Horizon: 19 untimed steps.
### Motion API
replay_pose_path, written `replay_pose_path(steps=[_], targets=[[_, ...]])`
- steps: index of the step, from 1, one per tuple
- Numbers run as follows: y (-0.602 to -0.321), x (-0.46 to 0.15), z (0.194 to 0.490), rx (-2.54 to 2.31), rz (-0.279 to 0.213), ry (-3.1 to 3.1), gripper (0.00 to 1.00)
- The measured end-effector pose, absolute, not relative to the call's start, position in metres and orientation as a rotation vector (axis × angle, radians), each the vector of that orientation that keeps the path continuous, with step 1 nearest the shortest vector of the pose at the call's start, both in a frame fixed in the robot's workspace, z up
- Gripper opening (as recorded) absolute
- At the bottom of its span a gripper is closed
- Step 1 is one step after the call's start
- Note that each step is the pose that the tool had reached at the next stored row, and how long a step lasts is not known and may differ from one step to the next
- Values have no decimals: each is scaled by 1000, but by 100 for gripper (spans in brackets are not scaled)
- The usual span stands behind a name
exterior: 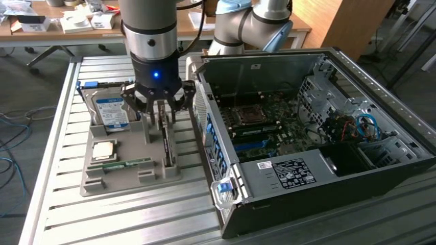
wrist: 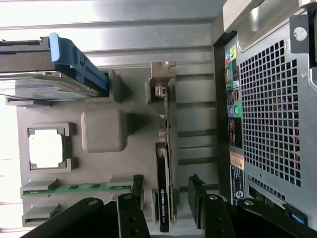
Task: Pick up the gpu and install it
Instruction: 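Pick up the gpu and move the gpu toward the slot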
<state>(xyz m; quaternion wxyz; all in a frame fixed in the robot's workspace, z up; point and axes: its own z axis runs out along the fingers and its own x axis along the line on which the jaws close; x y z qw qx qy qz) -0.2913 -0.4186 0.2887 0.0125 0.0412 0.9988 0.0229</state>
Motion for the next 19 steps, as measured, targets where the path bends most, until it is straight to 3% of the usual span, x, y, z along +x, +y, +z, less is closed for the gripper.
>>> replay_pose_path(steps=[19], targets=[[-419,-291,254,128,71,3113,49]])
